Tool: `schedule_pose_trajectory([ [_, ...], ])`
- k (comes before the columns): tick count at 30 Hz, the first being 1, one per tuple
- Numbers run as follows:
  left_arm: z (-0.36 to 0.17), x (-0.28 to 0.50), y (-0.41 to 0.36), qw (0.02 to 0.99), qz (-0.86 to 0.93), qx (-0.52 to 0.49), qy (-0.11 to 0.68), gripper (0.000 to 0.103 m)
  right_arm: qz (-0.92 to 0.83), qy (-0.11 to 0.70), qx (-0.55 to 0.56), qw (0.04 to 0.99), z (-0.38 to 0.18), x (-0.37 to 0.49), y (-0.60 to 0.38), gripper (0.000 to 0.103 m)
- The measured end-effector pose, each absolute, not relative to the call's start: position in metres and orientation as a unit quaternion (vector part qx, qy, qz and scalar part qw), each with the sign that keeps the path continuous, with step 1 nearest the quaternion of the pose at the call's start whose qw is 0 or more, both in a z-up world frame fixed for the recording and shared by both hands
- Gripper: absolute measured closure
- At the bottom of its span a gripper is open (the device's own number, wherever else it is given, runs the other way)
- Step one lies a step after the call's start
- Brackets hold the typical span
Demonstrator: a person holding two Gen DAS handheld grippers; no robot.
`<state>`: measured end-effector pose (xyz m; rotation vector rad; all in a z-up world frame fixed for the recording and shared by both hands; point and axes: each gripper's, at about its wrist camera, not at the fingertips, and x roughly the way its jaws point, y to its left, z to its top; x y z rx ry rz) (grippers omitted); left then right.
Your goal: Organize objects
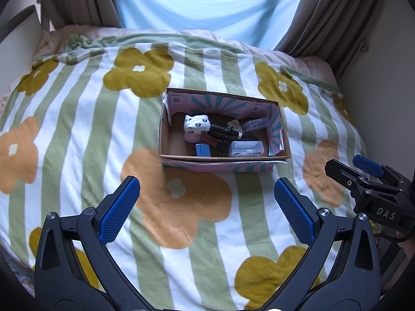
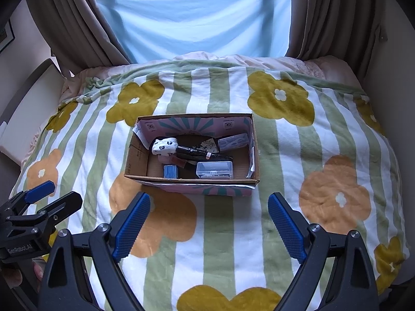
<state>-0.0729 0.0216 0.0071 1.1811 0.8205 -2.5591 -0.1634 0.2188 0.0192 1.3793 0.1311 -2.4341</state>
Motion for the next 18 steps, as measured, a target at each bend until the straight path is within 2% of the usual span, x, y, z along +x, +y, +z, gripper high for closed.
schedule_pose_trajectory([
  [18, 0.0090, -0.0812, 0.0198, 0.107, -0.870, 0.394, 0.276, 0.000, -0.856, 0.046, 0.487, 0.169, 0.0166, -0.1731, 0.2200, 0.012],
])
